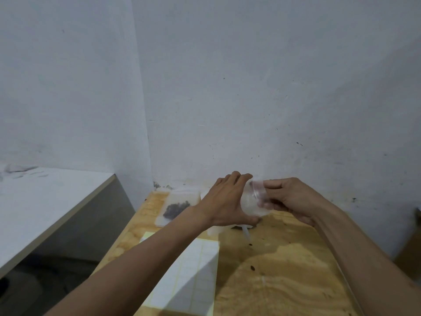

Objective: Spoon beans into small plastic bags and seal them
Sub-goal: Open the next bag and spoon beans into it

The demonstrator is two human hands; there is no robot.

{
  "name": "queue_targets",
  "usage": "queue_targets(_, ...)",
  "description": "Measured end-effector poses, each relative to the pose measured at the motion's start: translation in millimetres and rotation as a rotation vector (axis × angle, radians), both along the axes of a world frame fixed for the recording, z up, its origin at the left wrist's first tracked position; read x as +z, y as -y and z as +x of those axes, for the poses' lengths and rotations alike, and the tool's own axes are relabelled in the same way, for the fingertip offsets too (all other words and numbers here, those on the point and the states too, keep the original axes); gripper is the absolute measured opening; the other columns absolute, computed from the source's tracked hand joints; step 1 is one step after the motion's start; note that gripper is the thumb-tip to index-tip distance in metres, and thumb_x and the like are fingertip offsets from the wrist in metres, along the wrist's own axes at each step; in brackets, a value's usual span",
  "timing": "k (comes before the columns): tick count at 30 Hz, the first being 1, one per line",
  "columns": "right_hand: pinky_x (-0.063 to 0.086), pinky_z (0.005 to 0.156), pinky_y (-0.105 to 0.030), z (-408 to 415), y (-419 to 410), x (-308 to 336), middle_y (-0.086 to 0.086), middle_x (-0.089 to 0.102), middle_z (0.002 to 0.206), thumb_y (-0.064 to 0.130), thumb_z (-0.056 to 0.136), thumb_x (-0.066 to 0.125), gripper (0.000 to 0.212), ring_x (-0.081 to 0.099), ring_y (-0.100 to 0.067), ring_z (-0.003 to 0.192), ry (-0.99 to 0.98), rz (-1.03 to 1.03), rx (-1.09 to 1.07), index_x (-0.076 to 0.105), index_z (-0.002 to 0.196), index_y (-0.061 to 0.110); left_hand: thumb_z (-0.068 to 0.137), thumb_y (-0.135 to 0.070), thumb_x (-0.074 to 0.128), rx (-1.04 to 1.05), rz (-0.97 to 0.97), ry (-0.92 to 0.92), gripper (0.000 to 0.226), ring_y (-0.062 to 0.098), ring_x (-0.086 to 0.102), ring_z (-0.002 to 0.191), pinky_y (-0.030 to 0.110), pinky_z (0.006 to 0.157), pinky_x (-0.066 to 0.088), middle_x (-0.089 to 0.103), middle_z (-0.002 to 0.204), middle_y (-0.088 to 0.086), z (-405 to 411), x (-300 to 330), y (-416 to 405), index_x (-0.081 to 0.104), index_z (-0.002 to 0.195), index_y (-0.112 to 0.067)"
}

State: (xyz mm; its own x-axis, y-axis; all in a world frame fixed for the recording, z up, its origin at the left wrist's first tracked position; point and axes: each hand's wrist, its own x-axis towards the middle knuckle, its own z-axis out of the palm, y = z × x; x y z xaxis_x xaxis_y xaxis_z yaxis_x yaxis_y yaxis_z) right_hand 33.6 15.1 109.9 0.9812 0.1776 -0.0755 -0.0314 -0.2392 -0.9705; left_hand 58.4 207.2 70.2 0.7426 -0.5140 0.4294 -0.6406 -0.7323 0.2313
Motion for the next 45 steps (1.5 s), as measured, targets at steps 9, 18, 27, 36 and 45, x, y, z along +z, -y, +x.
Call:
queue_targets(9,0.060,0.083,-0.044,8.1,-8.0,-4.2,-0.031,0.068,0.094,0.058,0.069,0.083,0.069,0.070,-0.032,0.079,0.162,-0.208,0.018,0.071,0.087,-0.008,0.077,-0.052,0.082,-0.044,-0.034,-0.020,0.085,0.018,0.055,0.109,0.031,0.095,0.045,0.058,0.128,0.001,0.5,12.9,0.0,0.049,0.143,-0.011)
queue_targets(18,0.063,0.081,-0.037,15.4,-18.7,-14.0,-0.004,0.077,0.080,0.025,0.088,0.074,0.012,0.076,-0.020,0.078,0.196,-0.240,-0.108,0.081,0.084,0.017,0.080,-0.049,0.081,0.024,-0.040,-0.211,0.088,0.019,0.053,0.124,0.025,0.095,0.042,0.054,0.142,0.002,9.2,0.5,-9.0,0.041,0.149,-0.011)
queue_targets(27,0.052,0.090,-0.033,8.6,-1.1,-73.5,0.015,0.048,0.127,0.027,0.080,0.079,0.066,0.055,-0.011,0.111,0.265,-0.999,0.270,0.054,0.135,0.053,0.076,-0.054,0.082,0.292,-0.271,-0.418,0.052,0.011,0.056,0.085,0.024,0.064,0.038,0.060,0.096,-0.007,30.1,-6.1,-52.1,0.059,0.107,-0.019)
queue_targets(36,0.048,0.073,-0.030,22.5,-4.8,-83.3,0.007,0.067,0.103,0.039,0.104,0.046,0.030,0.063,-0.014,0.090,0.569,-0.872,-0.185,0.072,0.112,0.027,0.066,-0.060,0.084,0.328,-0.220,-0.813,0.064,0.017,0.061,0.099,0.030,0.077,0.045,0.065,0.109,-0.001,38.2,-27.6,-42.9,0.063,0.110,-0.019)
queue_targets(45,0.053,0.058,-0.038,38.5,13.0,-99.0,-0.016,0.068,0.066,0.026,0.100,0.045,0.042,0.063,-0.029,0.059,0.296,-0.634,-0.462,0.068,0.079,-0.003,0.058,-0.064,0.085,0.287,-0.420,-1.027,0.082,0.020,0.063,0.107,0.026,0.076,0.045,0.067,0.117,0.004,40.5,-28.4,-18.7,0.069,0.116,-0.009)
